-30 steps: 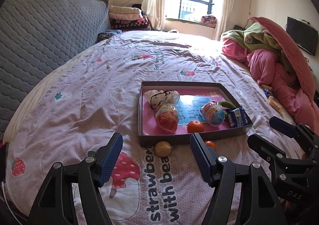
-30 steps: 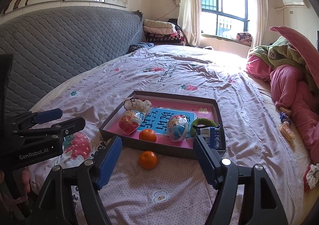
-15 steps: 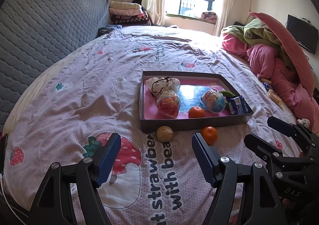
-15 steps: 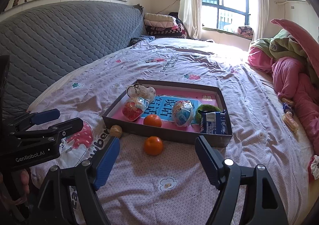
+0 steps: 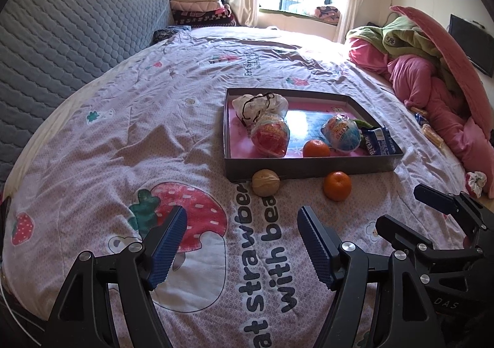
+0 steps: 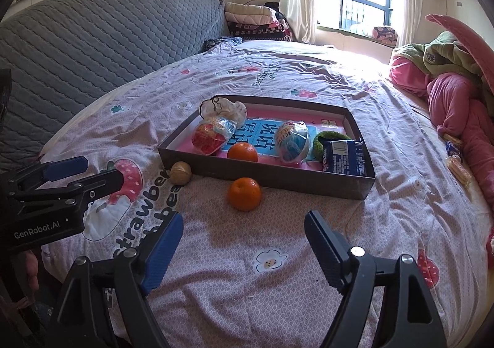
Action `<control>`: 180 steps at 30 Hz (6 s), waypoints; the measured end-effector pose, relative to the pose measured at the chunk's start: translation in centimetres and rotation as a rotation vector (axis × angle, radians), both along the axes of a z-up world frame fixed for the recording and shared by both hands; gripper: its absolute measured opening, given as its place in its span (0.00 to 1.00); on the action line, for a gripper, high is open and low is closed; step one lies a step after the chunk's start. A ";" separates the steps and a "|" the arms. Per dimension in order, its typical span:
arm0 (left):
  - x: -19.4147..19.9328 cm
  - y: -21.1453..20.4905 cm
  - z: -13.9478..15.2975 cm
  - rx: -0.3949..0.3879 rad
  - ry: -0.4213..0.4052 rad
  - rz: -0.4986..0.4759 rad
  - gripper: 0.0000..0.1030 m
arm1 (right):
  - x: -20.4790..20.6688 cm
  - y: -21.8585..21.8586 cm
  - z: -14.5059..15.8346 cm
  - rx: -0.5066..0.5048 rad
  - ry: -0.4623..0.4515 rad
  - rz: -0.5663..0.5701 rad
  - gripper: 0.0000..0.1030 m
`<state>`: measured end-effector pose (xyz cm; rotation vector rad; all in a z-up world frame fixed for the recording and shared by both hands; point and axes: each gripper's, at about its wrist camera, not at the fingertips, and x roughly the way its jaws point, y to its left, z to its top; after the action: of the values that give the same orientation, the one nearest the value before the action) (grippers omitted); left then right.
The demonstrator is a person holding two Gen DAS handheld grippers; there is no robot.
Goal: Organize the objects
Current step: 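Withdraw both open tools back from the tray, then reach the left tool to the brown ball while the right tool reaches the orange, then close the left tool on the brown ball while the right tool grasps the orange, then carry the brown ball with the left tool while the right tool carries the orange into the tray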
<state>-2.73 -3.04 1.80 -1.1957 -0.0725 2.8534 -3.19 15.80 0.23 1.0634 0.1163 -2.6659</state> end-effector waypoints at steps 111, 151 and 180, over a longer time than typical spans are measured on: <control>-9.2 2.8 -7.5 0.018 -0.049 -0.057 0.31 | -7.2 -1.7 -6.5 0.033 -0.084 -0.002 0.36; -3.4 6.7 0.3 -0.053 0.077 -0.090 0.31 | -3.4 2.2 0.4 -0.017 0.059 -0.079 0.35; -6.3 7.3 7.1 -0.072 0.195 -0.054 0.31 | -4.5 5.4 5.9 -0.009 0.177 -0.073 0.36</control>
<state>-9.01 4.22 8.95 -0.9089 0.0684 2.9300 -7.70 21.19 6.13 0.8426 0.1020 -2.8197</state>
